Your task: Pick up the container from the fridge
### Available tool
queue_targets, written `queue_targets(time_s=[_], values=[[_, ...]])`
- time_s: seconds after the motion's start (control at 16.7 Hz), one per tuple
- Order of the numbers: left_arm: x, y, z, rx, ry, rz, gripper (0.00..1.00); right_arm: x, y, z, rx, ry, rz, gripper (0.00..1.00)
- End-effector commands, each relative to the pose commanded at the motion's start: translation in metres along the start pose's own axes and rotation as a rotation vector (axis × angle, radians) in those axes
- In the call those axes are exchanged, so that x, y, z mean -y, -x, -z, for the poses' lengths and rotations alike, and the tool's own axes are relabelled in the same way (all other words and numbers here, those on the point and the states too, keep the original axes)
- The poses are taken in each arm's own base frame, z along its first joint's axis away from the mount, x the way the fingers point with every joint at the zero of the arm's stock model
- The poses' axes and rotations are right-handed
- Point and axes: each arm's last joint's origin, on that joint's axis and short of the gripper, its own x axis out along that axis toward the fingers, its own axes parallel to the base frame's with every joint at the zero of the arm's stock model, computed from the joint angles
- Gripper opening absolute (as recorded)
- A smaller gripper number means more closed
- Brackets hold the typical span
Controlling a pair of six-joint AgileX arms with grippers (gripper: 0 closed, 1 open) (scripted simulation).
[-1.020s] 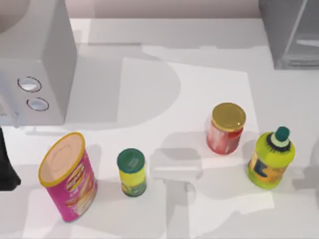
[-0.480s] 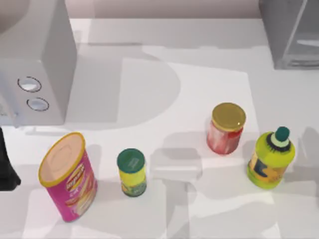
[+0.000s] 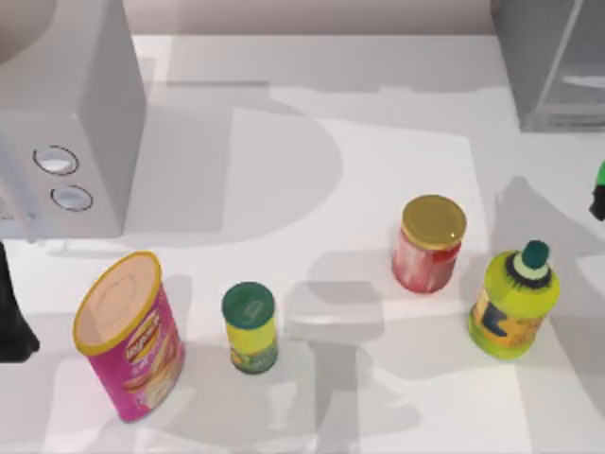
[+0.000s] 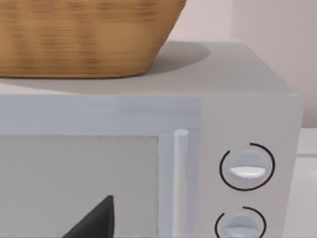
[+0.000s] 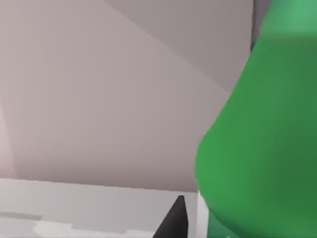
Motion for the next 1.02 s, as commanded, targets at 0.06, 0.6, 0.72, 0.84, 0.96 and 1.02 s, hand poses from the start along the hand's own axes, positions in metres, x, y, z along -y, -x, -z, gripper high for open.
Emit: queue_targets(time_s=[0.06, 0.6, 0.72, 0.84, 0.96, 1.02], values=[[0.000, 0.000, 0.000, 0.000, 0.000, 0.000, 1.00, -0.008, -0.017, 0.003, -0.032, -0.002, 0.008, 0.00], [0.000, 0.000, 0.000, 0.000, 0.000, 0.000, 1.00, -0.099, -0.150, 0.082, -0.105, 0.027, 0.143, 0.00], [0.000, 0.000, 0.000, 0.000, 0.000, 0.000, 1.00, -0.119, -0.164, 0.101, -0.080, 0.032, 0.157, 0.00], [0.000, 0.000, 0.000, 0.000, 0.000, 0.000, 1.00, -0.136, -0.172, 0.116, -0.053, 0.033, 0.164, 0.00], [0.000, 0.000, 0.000, 0.000, 0.000, 0.000, 1.00, -0.146, -0.176, 0.124, -0.032, 0.031, 0.170, 0.00], [0.000, 0.000, 0.000, 0.000, 0.000, 0.000, 1.00, -0.147, -0.177, 0.125, -0.027, 0.030, 0.171, 0.00]])
